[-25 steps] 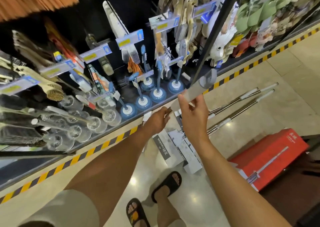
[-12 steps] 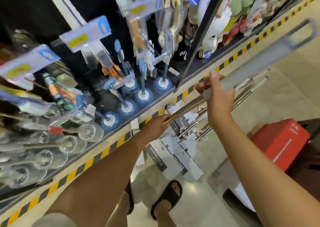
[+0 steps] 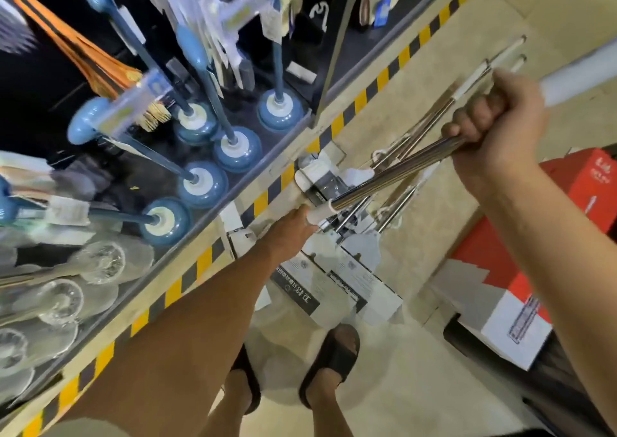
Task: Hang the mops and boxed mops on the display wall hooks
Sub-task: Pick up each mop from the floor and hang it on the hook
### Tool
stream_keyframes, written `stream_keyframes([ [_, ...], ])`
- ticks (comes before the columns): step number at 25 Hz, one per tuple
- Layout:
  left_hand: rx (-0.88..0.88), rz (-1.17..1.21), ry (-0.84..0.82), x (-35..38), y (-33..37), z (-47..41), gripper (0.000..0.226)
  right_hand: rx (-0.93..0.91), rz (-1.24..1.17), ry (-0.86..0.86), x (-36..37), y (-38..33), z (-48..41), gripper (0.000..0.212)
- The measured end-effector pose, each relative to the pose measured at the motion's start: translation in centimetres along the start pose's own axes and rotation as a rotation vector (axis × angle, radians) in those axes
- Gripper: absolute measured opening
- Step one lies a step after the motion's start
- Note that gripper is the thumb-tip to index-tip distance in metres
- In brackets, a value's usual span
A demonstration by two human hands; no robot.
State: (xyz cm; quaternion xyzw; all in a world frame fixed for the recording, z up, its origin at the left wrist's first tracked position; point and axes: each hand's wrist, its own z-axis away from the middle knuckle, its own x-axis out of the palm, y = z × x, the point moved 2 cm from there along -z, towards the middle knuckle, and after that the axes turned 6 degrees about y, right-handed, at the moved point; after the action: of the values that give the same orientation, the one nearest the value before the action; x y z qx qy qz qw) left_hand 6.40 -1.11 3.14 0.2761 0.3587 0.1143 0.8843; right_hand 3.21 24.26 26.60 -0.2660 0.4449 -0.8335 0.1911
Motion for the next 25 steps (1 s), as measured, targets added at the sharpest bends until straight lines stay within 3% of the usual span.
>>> stream_keyframes([
  [8,-0.032,-0.165,-0.078,1.6,1.8,-2.5,0.047,0.046,0.021,0.212,-2.8,-0.5,-5.1,0.045],
  [12,-0.038,-0.231,-0.09,3.3,0.7,-0.5,0.043,0.09,0.064,0.199,-3.2,0.7,-5.4,0.043],
  [18,-0.15,-0.119,-0.154,4.5,0.7,3.9,0.054,0.153,0.129,0.069,-2.1,0.9,-2.7,0.043],
  [21,-0.058,-0.116,-0.153,3.4,2.1,6.2,0.057,0.146,0.161,-0.001,-1.5,0.0,-0.1,0.043],
  [25,0.046,0.266,0.0,0.2,6.7,10.0,0.05,0.117,0.197,-0.052,-1.0,-1.9,4.4,0.044],
])
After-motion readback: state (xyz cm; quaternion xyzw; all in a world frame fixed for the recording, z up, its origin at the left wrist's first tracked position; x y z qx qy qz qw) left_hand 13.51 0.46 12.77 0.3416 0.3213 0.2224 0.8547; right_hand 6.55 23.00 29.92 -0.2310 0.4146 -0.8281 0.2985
